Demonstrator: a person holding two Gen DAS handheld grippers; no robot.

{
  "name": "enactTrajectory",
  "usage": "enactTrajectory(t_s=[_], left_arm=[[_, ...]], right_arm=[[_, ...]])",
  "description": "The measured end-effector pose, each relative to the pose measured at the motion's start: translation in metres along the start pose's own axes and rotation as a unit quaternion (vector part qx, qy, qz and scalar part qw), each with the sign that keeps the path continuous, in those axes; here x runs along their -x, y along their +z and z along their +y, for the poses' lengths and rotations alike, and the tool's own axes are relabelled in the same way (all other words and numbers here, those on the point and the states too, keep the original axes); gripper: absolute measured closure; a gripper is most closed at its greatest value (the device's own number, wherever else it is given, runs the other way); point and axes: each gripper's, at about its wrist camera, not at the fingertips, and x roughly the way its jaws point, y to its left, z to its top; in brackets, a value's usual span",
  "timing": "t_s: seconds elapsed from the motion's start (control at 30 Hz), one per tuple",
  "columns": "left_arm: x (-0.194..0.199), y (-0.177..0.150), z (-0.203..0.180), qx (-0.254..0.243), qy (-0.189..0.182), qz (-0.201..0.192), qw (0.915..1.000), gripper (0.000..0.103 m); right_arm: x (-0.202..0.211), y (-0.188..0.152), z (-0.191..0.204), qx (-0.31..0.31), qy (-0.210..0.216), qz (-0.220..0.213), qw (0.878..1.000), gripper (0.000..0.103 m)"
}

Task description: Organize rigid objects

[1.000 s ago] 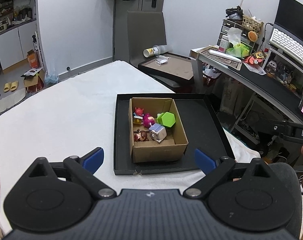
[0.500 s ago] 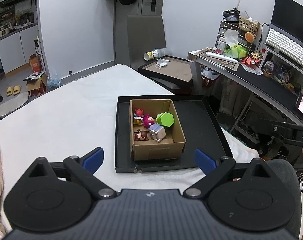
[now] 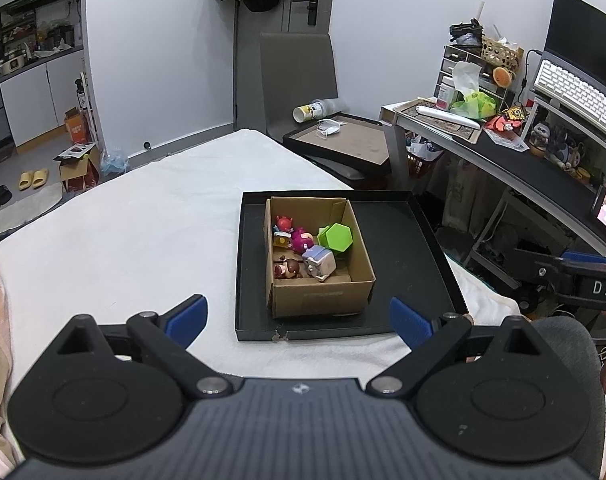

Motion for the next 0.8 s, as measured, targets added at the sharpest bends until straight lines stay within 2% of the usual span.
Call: enactTrajectory(t_s=[0.8], left_arm=[[-0.0014,-0.0050,0.0024,0.002,0.004,0.005,1.0000,0.006]], right_arm=[[-0.0021,-0.0051,0.0027,0.007,0.001,0.009,1.000,0.000]])
